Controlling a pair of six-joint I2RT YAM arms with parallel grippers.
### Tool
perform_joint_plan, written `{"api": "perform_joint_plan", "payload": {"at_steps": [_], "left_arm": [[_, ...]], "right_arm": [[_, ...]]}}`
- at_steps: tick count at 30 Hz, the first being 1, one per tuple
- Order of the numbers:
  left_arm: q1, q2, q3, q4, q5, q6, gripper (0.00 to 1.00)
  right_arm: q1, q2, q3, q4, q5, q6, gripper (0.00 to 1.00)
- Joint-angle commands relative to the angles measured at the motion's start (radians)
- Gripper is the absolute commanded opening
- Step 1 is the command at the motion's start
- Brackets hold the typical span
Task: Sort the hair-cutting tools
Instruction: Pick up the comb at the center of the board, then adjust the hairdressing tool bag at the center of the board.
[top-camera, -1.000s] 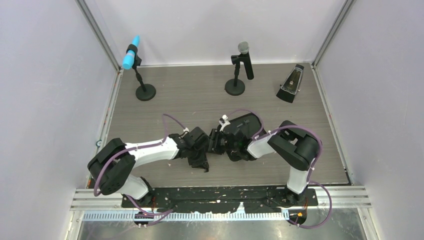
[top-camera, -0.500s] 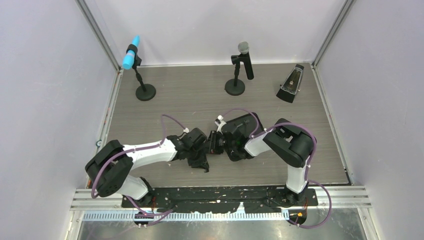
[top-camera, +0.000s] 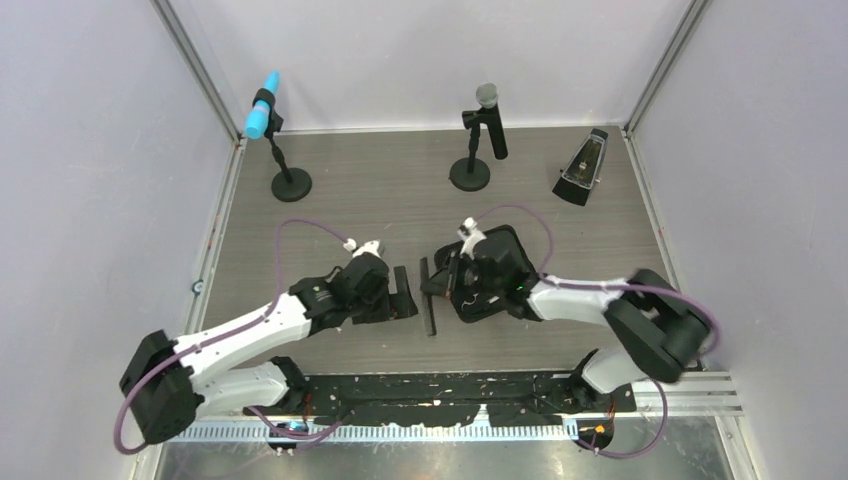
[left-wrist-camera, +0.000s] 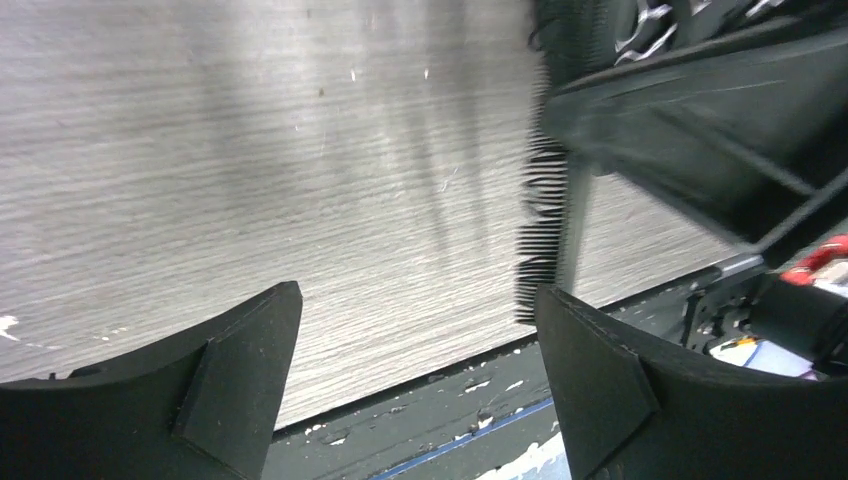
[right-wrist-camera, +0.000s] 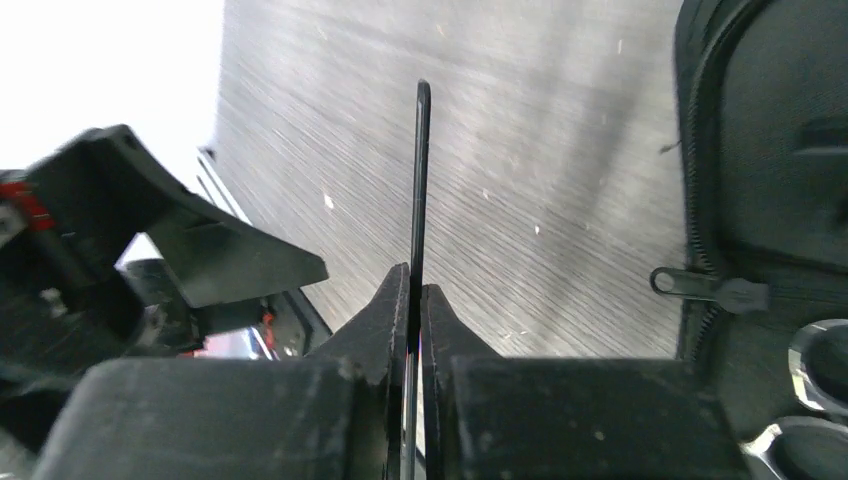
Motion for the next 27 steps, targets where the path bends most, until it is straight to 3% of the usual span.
{"api": "perform_joint_plan", "payload": {"at_steps": [1,5,12,16,23,27], "left_arm": [[0.055,-0.089,0.007,0.012,-0.045,0.093,0.91],[0.139,-0.024,0.076,0.088,0.059,0.225,0.92],[0.254,0.307,0.364,0.161,0.197,0.401,0.92],[0.301,0.507,0.528,0.197,0.309,0.464,0.86],[0.310,0.770,0.795,0.114,0.466,0.595,0.74],[0.310,0.832,0.820,0.111,0.510,0.597,0.72]], "right_arm": [[-0.063,-0.260,-0.044,-0.116,0.143,-0.020,0.05],[-0.146,-0.494,-0.102,-0.250,0.264,-0.016,0.05],[-0.311,-0.827,-0.197,-0.465,0.447,0.035,0.05],[-0.340,-0.880,-0.241,-0.480,0.456,0.077,0.05],[-0.357,-0.857,-0.249,-0.461,0.425,0.067,0.05],[-0.369,-0.847,-0.257,-0.452,0.419,0.066,0.05]]}}
